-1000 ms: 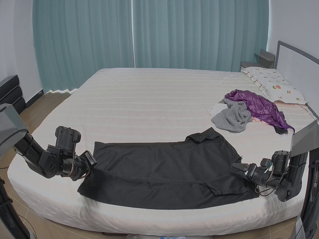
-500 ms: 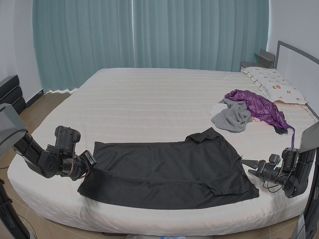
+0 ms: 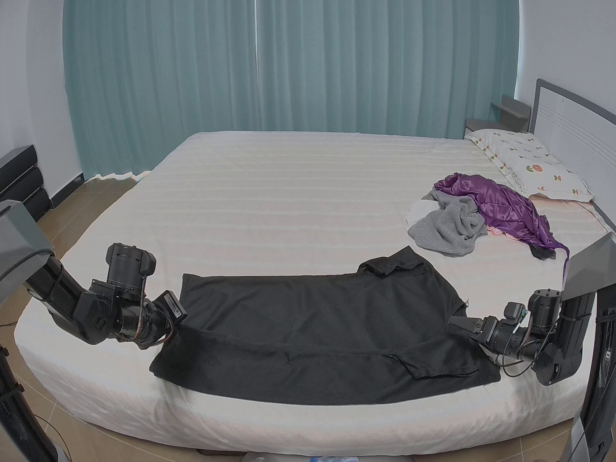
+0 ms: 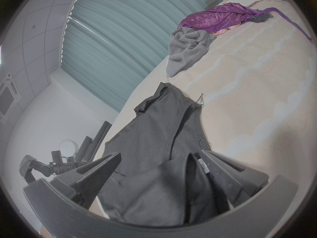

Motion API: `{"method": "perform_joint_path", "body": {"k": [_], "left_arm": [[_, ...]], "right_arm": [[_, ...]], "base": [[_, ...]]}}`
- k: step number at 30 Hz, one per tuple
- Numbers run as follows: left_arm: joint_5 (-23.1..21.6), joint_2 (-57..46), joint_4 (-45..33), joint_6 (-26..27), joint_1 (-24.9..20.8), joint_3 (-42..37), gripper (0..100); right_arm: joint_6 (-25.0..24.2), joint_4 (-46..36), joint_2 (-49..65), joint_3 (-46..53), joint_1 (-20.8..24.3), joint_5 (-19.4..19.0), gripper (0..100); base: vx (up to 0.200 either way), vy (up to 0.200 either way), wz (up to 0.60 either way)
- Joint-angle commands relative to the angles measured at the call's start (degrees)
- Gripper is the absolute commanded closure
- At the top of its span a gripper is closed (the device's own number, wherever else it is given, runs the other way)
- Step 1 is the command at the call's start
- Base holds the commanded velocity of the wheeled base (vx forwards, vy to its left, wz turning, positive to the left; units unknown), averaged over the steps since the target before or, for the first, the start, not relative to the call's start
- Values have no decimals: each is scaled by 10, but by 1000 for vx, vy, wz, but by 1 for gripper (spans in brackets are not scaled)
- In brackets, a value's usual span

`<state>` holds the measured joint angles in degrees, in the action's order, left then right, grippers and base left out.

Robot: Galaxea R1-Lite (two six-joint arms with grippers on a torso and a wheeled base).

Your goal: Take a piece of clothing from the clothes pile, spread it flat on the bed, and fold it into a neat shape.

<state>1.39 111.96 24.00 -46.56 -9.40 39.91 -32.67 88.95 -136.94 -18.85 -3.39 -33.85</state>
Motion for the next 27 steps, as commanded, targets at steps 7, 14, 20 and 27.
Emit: {"method": "perform_joint_path", "body": {"k": [7, 14, 20, 27], "left_arm": [[0, 1, 0, 0, 0, 0, 100], [0, 0, 0, 0, 0, 0, 100], [1, -7, -2, 2, 0, -4, 100], [2, -42, -5, 3, -1, -18, 100]], "right_arm": [[13, 8, -40, -17, 4, 19, 0], [22, 8, -31, -8, -6, 19, 100], [48, 8, -28, 9, -16, 19, 100], [43, 8, 24, 45, -24, 12, 100]], "base": [[0, 0, 0], [0, 0, 0], [0, 0, 0], [0, 0, 0]]}}
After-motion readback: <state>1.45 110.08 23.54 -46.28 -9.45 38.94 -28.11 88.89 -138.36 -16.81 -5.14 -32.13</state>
